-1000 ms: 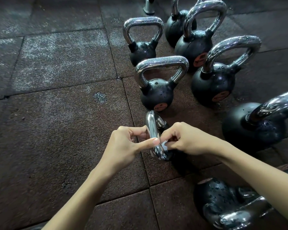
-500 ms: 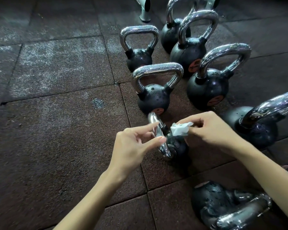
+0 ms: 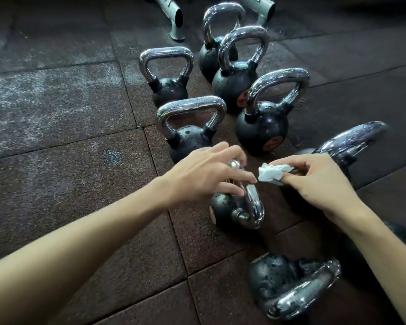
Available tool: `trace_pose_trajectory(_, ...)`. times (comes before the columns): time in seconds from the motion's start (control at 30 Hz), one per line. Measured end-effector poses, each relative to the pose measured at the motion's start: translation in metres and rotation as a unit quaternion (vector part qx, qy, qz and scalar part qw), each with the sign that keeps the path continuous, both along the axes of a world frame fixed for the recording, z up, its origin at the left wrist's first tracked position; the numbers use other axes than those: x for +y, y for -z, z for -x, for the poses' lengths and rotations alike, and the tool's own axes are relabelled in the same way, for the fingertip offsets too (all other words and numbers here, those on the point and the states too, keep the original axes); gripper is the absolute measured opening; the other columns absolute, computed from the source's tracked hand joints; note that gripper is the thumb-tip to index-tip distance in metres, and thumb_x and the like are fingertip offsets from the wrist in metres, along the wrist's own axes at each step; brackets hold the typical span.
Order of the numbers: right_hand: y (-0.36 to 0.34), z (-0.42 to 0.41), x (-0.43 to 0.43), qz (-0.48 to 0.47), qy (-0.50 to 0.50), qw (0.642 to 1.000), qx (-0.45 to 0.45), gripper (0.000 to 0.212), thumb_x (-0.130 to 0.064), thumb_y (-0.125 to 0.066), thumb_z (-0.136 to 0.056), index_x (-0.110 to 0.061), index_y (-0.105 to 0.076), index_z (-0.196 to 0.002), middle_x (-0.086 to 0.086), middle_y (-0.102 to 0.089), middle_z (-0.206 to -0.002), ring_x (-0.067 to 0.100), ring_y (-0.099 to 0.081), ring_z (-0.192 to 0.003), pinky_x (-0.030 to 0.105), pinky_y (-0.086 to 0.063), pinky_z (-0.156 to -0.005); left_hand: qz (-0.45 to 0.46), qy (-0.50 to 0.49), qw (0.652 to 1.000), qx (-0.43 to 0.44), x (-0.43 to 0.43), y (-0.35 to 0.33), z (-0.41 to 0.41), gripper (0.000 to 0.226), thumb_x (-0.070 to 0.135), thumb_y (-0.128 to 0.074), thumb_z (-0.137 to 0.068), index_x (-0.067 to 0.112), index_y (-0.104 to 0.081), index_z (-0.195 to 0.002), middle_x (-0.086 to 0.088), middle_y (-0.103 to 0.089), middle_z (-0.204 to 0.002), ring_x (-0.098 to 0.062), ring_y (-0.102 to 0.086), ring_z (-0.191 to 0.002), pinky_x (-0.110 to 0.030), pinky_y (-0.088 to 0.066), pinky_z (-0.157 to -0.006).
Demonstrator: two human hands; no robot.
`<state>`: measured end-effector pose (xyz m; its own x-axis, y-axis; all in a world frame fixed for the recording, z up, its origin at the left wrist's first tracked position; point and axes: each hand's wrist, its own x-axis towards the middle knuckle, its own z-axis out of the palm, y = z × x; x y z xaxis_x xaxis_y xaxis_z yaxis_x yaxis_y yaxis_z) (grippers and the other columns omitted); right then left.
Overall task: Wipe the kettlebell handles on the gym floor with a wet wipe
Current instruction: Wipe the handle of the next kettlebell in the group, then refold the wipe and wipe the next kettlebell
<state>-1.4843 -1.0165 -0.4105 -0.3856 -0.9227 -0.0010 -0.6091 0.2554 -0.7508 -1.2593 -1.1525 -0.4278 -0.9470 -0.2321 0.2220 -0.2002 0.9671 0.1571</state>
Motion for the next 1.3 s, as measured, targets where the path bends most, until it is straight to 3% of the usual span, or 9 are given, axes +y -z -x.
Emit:
trace_pose_trajectory(0.1, -0.007, 0.0, 0.004, 0.006, 0.01, 1.0, 0.011, 0.02, -0.023, -0.083, -0.081, -0.038, -0.083, -0.095, -0.021, -0.078, -0.087, 0.013, -0.074, -0.085, 0.037, -0.059, -0.087, 0.069, 0.04, 0.996, -0.047, -0.018, -0.006, 0.017, 0.053, 0.074, -0.042, -0.093, 0.044, -0.065, -0.13, 0.014, -0.06, -0.134, -0.014, -0.05, -0.113, -0.035, -0.047, -0.087)
trace_pose_trajectory(0.23, -0.01, -0.003, 0.005, 0.005, 0.013, 1.0, -0.003, 0.018, -0.026, -0.084, -0.081, -0.038, -0.083, -0.094, -0.022, -0.077, -0.088, 0.011, -0.074, -0.086, 0.037, -0.059, -0.088, 0.136, 0.05, 0.989, -0.008, -0.024, -0.003, 0.007, 0.063, 0.08, -0.034, -0.088, 0.038, -0.07, -0.119, 0.019, -0.071, -0.118, -0.011, -0.045, -0.09, -0.031, -0.042, -0.076)
trace_pose_trajectory(0.43, -0.008, -0.004, 0.0, 0.001, 0.022, 1.0, -0.01, 0.021, -0.023, -0.083, -0.081, -0.041, -0.082, -0.092, -0.024, -0.077, -0.088, 0.005, -0.073, -0.087, 0.038, -0.059, -0.09, 0.19, -0.129, 0.973, 0.003, 0.012, 0.009, -0.007, 0.073, 0.083, -0.024, -0.087, 0.029, -0.07, -0.072, 0.017, -0.069, -0.069, -0.01, -0.033, -0.073, -0.033, -0.021, -0.071)
trace_pose_trajectory(0.63, -0.004, -0.005, -0.012, 0.004, 0.021, 1.0, -0.01, 0.025, -0.016, -0.08, -0.082, -0.04, -0.082, -0.087, -0.024, -0.077, -0.087, -0.001, -0.07, -0.091, 0.029, -0.055, -0.088, 0.075, -0.343, 0.933, -0.081, 0.049, -0.008, 0.0, 0.067, 0.082, -0.036, -0.088, 0.023, -0.063, -0.072, 0.003, -0.066, -0.07, -0.018, -0.044, -0.073, -0.037, -0.024, -0.085)
trace_pose_trajectory(0.77, 0.0, -0.005, -0.02, 0.013, 0.018, 1.0, -0.019, 0.023, -0.017, -0.082, -0.081, -0.04, -0.081, -0.084, -0.021, -0.078, -0.087, 0.002, -0.071, -0.093, 0.03, -0.055, -0.09, 0.002, -0.394, 0.913, -0.108, 0.05, -0.021, 0.015, 0.063, 0.079, -0.045, -0.088, 0.022, -0.032, -0.063, 0.002, -0.055, -0.073, -0.02, -0.044, -0.072, -0.038, -0.029, -0.093)
trace_pose_trajectory(1.0, 0.003, -0.005, -0.026, 0.017, 0.034, 0.999, -0.034, 0.022, -0.017, -0.084, -0.08, -0.037, -0.082, -0.087, -0.019, -0.078, -0.087, 0.001, -0.07, -0.095, 0.024, -0.049, -0.082, -0.009, -0.406, 0.909, -0.098, 0.052, -0.021, 0.01, 0.066, 0.088, -0.047, -0.078, 0.023, -0.061, -0.077, 0.002, -0.066, -0.078, -0.019, -0.067, -0.085, -0.036, -0.027, -0.087)
trace_pose_trajectory(1.1, 0.003, -0.007, -0.033, 0.023, 0.032, 0.998, -0.049, 0.022, -0.016, -0.082, -0.081, -0.036, -0.083, -0.09, -0.02, -0.078, -0.089, 0.003, -0.071, -0.097, 0.027, -0.053, -0.087, -0.167, -0.378, 0.911, -0.019, 0.033, -0.017, -0.014, 0.065, 0.093, -0.057, -0.067, 0.035, -0.076, -0.091, 0.015, -0.075, -0.083, 0.0, -0.067, -0.083, -0.03, -0.04, -0.086)
trace_pose_trajectory(1.17, 0.001, -0.009, -0.04, 0.025, 0.028, 0.998, -0.052, 0.022, -0.017, -0.082, -0.082, -0.037, -0.083, -0.091, -0.021, -0.078, -0.088, 0.003, -0.07, -0.097, 0.03, -0.054, -0.089, -0.319, -0.328, 0.889, 0.035, 0.015, -0.02, -0.033, 0.051, 0.082, -0.071, -0.07, 0.043, -0.077, -0.101, 0.023, -0.075, -0.09, 0.014, -0.063, -0.076, -0.018, -0.044, -0.076)
trace_pose_trajectory(1.3, -0.006, -0.01, -0.062, 0.039, -0.004, 0.997, -0.067, 0.024, -0.017, -0.079, -0.081, -0.037, -0.083, -0.094, -0.02, -0.078, -0.087, 0.004, -0.072, -0.095, 0.035, -0.057, -0.09, -0.33, -0.334, 0.875, 0.118, -0.026, -0.031, -0.055, 0.025, 0.045, -0.085, -0.081, 0.037, -0.08, -0.104, 0.014, -0.077, -0.093, 0.015, -0.05, -0.049, -0.005, -0.035, -0.052)
